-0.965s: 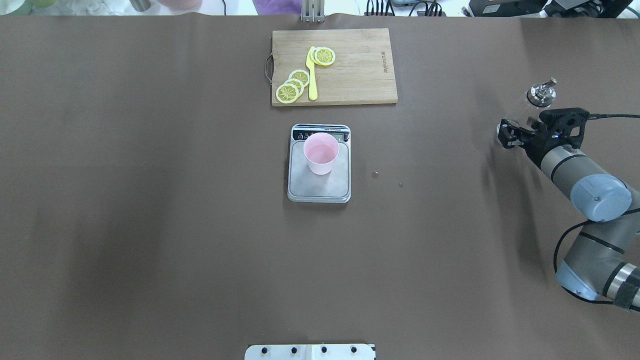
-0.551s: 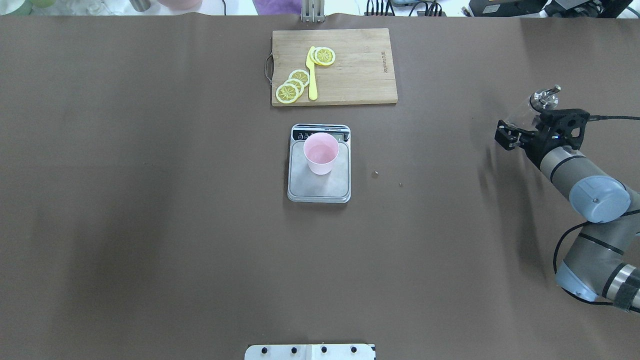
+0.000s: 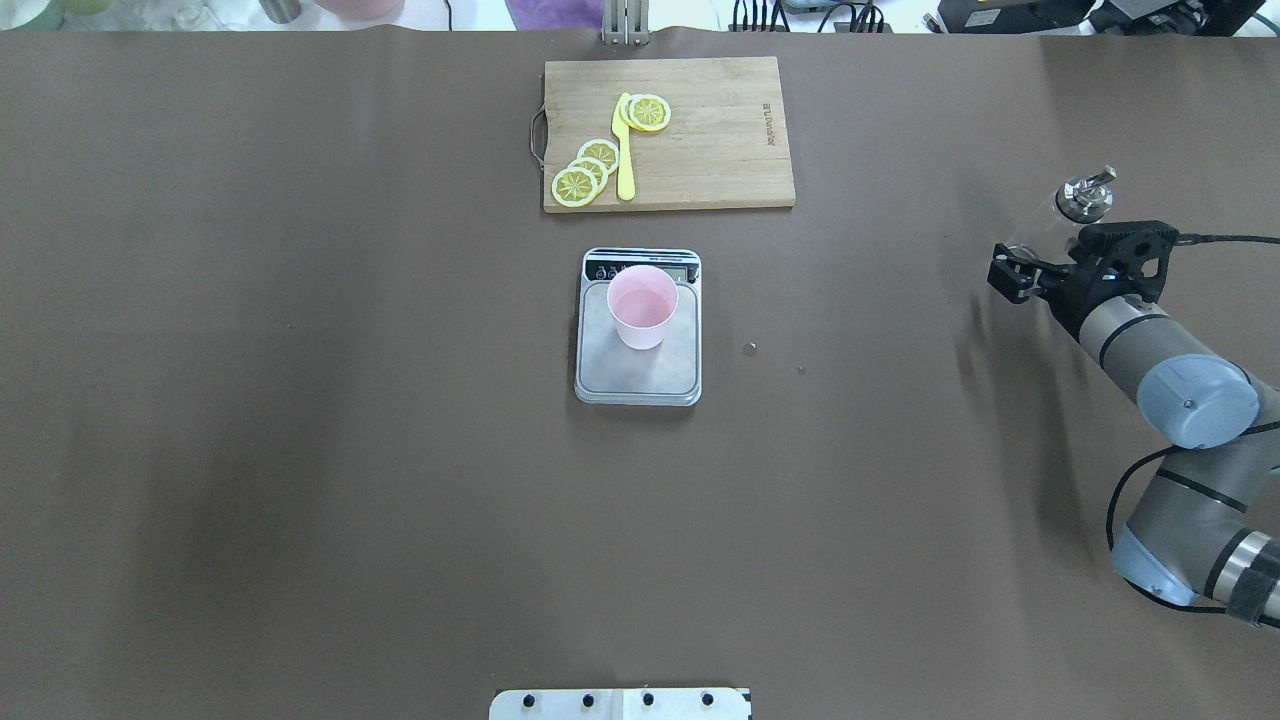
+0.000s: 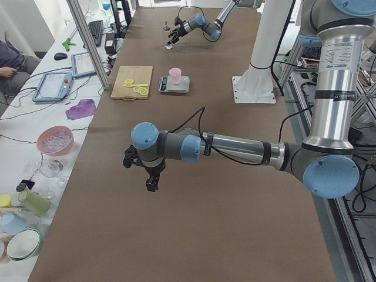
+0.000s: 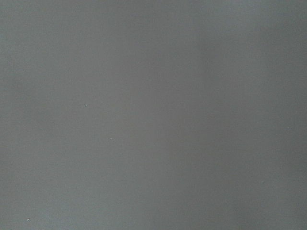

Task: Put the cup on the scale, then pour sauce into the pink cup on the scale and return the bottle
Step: 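Lower the glass bottle onto the table beyond the scale with the right gripper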

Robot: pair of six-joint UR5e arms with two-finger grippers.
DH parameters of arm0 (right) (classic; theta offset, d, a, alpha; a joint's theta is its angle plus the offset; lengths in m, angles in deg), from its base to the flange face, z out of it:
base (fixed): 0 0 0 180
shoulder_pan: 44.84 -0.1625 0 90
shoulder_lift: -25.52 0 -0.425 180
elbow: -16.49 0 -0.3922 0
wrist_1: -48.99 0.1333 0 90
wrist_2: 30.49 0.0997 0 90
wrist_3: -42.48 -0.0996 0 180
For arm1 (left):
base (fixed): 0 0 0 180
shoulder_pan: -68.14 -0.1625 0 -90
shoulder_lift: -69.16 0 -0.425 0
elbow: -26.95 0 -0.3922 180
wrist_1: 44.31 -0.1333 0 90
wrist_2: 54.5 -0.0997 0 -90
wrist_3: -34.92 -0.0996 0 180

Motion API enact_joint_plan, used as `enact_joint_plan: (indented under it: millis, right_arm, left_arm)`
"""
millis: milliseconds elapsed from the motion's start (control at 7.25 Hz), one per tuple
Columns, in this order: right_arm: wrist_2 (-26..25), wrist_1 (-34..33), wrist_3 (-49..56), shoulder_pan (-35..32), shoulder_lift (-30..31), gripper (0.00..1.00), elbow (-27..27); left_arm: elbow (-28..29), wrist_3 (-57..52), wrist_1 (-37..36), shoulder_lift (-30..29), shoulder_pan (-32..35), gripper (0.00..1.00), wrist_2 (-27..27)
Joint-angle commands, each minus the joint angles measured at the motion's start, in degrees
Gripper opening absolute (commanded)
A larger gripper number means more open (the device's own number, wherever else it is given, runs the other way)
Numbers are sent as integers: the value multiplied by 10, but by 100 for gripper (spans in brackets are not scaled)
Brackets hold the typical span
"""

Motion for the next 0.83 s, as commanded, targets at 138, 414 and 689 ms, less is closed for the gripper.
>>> enact_joint_plan:
  millis: [138, 414, 689]
  right_arm:
    - [-1, 67, 0, 9, 40, 100, 4]
    - [-17, 72, -36, 26, 43, 100, 6]
    - [-19, 72, -36, 44, 99, 100, 66]
  left_arm:
    - [-1, -2, 0, 0, 0, 99, 0]
    - [-1, -3, 0, 1, 0, 99, 0]
    - [-1, -4, 0, 1, 0, 99, 0]
